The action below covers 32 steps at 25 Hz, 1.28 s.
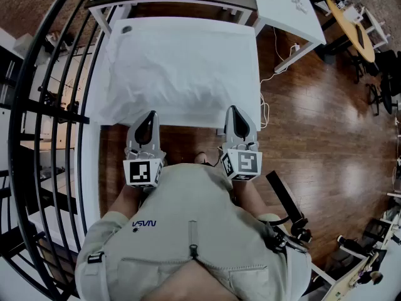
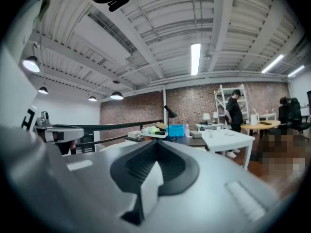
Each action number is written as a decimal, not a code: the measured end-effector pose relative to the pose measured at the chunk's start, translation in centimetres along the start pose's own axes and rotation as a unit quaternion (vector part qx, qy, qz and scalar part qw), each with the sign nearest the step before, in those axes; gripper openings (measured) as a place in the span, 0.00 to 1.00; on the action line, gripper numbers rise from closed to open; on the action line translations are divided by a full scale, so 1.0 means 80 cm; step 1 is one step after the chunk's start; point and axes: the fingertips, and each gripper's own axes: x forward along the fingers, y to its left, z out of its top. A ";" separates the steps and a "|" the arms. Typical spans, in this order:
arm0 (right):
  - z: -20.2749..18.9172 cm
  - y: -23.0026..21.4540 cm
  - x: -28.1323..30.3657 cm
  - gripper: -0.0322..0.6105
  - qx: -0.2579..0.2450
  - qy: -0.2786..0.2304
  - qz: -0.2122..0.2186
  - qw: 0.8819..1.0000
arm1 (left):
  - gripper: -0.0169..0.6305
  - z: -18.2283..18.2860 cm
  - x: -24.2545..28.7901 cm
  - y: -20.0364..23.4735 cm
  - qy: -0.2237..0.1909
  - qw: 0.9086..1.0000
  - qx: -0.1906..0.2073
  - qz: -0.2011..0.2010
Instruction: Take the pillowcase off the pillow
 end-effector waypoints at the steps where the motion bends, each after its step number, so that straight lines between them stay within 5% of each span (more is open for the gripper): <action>1: 0.000 -0.003 0.000 0.05 -0.001 0.001 0.003 1.000 | 0.04 0.000 0.002 -0.004 0.002 1.000 -0.006 -0.005; 8: -0.011 -0.036 -0.005 0.05 0.007 0.006 0.027 1.000 | 0.17 -0.014 0.008 -0.025 0.028 0.999 -0.007 0.017; 17: -0.037 -0.028 0.024 0.05 0.020 0.039 0.023 0.999 | 0.04 -0.030 0.013 0.009 0.059 0.998 0.007 0.036; 25: -0.042 -0.013 0.070 0.05 -0.019 0.072 -0.023 0.997 | 0.04 -0.034 0.071 0.068 0.050 0.998 0.001 -0.025; 27: -0.053 -0.010 0.082 0.05 -0.031 0.095 -0.033 0.994 | 0.11 -0.045 0.081 0.076 0.066 0.996 -0.004 -0.057; 32: -0.086 -0.004 0.095 0.35 -0.047 0.161 -0.035 0.985 | 0.30 -0.093 0.087 0.080 0.135 0.982 0.002 -0.129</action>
